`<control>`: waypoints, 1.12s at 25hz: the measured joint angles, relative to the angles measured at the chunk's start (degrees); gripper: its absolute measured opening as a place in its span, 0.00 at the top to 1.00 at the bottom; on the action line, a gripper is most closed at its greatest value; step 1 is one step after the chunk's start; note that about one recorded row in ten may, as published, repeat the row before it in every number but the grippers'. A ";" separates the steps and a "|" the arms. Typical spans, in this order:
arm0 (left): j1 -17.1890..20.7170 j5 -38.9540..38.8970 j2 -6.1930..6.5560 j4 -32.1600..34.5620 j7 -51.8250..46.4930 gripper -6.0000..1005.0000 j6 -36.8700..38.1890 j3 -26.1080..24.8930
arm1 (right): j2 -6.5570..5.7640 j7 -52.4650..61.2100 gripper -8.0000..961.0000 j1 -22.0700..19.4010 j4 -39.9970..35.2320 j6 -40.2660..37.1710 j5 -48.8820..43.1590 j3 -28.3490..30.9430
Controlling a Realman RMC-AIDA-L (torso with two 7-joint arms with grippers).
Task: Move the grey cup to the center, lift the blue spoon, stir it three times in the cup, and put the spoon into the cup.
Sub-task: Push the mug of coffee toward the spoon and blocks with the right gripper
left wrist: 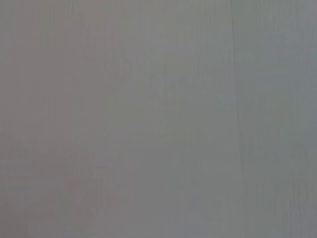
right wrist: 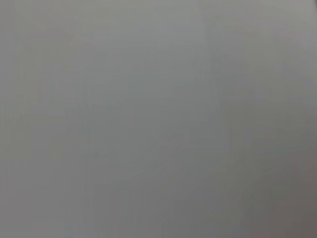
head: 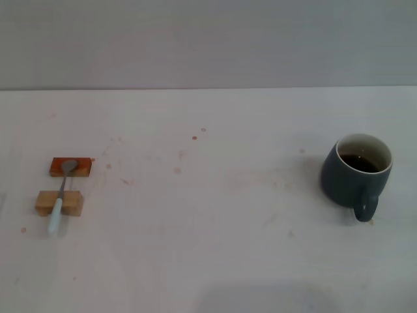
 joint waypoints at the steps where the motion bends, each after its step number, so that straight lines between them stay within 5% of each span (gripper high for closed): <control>1: 0.00 0.00 0.00 0.00 0.00 0.18 0.01 0.00 | 0.00 0.00 0.99 0.00 0.00 0.04 0.00 0.00; 11: 0.06 0.03 0.00 0.00 0.00 0.18 0.02 -0.01 | -0.08 -0.43 0.99 0.44 -0.26 3.76 0.00 -0.09; 17: -0.22 0.08 0.08 0.00 0.00 0.19 -0.09 0.00 | -0.26 -0.46 0.99 4.40 -3.75 14.63 -0.62 -0.18; 28: -0.49 0.02 0.18 0.00 0.00 0.19 -0.09 -0.18 | -0.35 -0.63 0.99 9.59 -5.33 20.71 -0.75 -0.78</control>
